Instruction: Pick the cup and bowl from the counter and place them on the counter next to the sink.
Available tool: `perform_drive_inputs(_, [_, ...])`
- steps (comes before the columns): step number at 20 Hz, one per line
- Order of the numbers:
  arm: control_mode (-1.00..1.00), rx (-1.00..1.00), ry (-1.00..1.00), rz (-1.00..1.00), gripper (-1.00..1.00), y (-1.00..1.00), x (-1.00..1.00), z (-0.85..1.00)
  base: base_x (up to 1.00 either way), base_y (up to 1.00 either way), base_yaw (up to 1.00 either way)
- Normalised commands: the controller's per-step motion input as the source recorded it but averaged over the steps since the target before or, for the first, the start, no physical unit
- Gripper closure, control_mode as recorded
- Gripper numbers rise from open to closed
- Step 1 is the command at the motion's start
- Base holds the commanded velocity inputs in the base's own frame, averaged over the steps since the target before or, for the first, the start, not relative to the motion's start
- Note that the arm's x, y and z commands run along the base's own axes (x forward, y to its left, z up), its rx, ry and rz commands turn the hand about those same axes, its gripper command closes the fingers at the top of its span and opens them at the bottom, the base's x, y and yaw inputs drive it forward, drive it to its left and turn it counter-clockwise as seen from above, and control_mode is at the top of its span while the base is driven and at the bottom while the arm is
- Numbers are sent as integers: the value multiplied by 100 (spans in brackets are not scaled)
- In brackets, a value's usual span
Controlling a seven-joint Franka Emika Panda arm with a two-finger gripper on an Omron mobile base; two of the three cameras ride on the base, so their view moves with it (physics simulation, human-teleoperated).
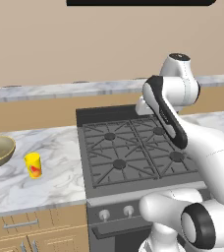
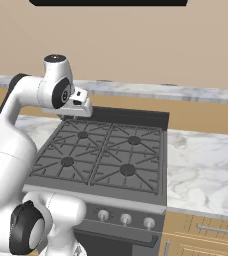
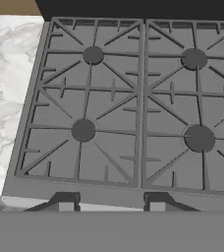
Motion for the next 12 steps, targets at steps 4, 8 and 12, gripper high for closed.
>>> perform_drive_inputs(4, [-100,0,0,-2,-100,5,14,0,0,0,0])
perform_drive_inputs(8, [-100,0,-3,0,-100,30,-1,0,0,0,0])
perform_drive_inputs(12, [-100,0,0,0,-100,56,0,0,0,0,0])
